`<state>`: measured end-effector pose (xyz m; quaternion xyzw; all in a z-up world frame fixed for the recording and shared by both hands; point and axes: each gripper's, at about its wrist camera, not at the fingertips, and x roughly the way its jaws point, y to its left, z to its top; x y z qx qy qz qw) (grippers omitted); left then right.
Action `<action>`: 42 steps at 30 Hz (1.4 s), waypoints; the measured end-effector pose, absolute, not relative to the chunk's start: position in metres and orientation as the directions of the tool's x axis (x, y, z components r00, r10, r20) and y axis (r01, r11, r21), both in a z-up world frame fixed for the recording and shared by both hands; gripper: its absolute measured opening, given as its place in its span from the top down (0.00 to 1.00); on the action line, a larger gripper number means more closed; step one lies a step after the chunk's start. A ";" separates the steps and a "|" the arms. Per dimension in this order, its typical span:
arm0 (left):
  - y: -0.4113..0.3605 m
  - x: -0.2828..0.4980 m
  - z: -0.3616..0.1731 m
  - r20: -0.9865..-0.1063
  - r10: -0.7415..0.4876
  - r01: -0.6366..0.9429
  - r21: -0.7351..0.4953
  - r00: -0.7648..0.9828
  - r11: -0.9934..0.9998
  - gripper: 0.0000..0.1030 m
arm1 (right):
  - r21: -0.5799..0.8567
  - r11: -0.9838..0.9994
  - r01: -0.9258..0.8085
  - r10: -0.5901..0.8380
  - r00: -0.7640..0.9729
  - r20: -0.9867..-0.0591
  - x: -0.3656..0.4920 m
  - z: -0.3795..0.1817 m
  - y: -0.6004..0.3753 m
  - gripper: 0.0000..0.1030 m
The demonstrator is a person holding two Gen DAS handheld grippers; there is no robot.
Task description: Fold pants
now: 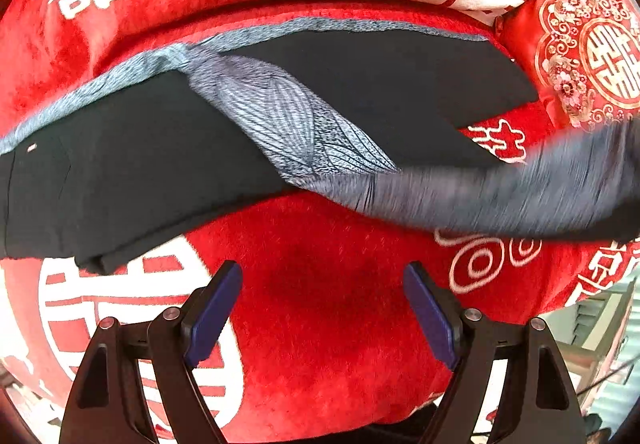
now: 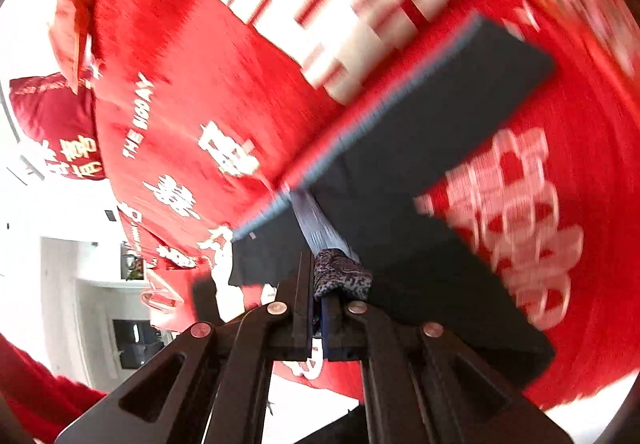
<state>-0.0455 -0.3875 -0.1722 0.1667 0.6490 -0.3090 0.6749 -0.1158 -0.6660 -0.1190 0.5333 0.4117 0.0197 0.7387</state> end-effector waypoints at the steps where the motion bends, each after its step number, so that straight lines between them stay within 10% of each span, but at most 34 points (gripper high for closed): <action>1: -0.396 -0.044 -0.173 -0.979 -0.203 0.630 -0.174 -0.027 0.757 0.19 | 0.796 0.450 0.405 0.466 0.654 -0.596 -0.102 -0.117 -0.681 0.98; 13: -0.506 0.040 -0.200 -0.971 -0.197 0.547 -0.092 0.137 0.832 0.19 | 0.500 0.712 0.493 0.313 0.413 -0.855 0.020 -0.185 -0.777 0.92; 20: -0.530 0.069 -0.230 -0.977 -0.131 0.521 -0.023 0.171 0.853 0.19 | 0.434 0.714 0.550 0.230 0.401 -0.887 0.018 -0.207 -0.794 0.32; 30: -0.559 0.068 -0.236 -0.978 -0.091 0.524 0.022 0.189 0.852 0.12 | 0.252 0.798 0.548 0.096 0.297 -0.950 -0.006 -0.183 -0.778 0.32; 35: -0.560 0.063 -0.241 -0.975 -0.096 0.525 0.025 0.201 0.851 0.12 | 0.195 0.764 0.615 0.112 0.170 -0.979 0.002 -0.233 -0.795 0.87; 42: -0.555 0.074 -0.240 -0.972 -0.091 0.496 0.029 0.216 0.868 0.12 | 0.183 0.768 0.614 0.075 0.197 -0.978 0.019 -0.241 -0.805 0.88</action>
